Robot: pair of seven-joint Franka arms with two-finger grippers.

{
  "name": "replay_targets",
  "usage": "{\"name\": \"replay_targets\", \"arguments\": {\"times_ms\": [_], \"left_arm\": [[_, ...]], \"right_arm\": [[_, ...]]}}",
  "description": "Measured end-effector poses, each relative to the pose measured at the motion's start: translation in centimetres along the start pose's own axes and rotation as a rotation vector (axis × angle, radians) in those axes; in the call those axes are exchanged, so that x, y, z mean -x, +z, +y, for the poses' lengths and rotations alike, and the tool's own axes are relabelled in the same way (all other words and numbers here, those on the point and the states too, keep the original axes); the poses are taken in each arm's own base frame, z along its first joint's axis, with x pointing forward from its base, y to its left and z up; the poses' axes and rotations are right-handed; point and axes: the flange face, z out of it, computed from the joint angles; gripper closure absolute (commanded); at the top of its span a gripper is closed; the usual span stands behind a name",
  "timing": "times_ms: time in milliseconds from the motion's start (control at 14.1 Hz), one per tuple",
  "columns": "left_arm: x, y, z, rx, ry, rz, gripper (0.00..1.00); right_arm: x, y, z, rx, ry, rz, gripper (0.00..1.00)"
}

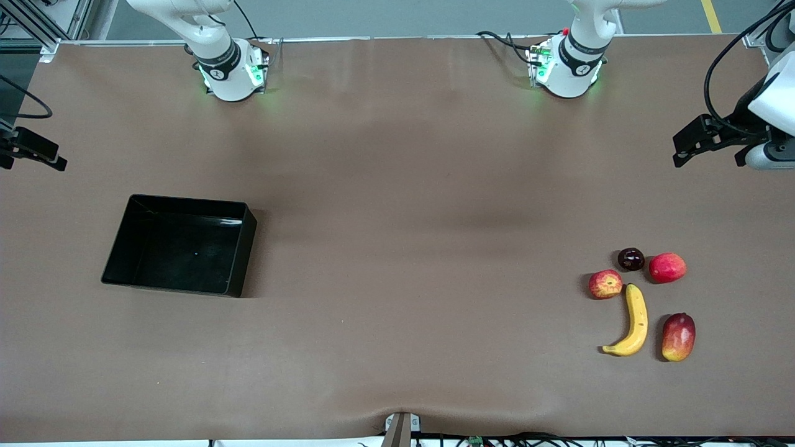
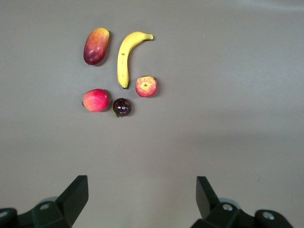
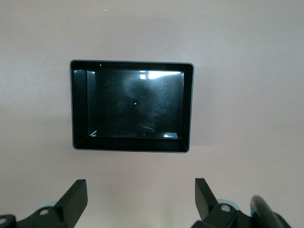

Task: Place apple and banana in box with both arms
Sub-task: 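Move the left gripper toward the apple while the right gripper approaches the tray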

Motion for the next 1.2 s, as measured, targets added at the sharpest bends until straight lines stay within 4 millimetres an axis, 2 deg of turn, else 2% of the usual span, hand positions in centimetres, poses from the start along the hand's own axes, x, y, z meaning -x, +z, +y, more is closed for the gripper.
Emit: {"name": "replay_targets", "arguments": {"times_ms": [425, 637, 779, 1062, 1204], "left_arm": [[0.0, 0.2, 0.0, 0.0, 0.001, -0.003, 0.0], [-0.7, 1.8, 0.2, -0.001, 0.003, -0.034, 0.0], [-1.9, 3.9, 0.3, 0.0, 0.004, -0.067, 0.0], [-4.7, 8.7, 0.3, 0.003, 0.003, -0.121, 0.0], [-5.9, 11.4, 0.5, 0.005, 0.004, -0.134, 0.0]], "right_arm": [[-0.3, 0.5, 0.0, 0.001, 0.0, -0.009, 0.0], [-1.2, 2.0, 0.2, 0.005, 0.004, -0.031, 0.0], [-2.2, 4.2, 1.4, 0.006, 0.026, -0.072, 0.0], [-4.2, 9.9, 6.3, 0.003, 0.105, -0.142, 0.0], [-4.8, 12.1, 7.3, 0.001, 0.12, -0.175, 0.0]]}}
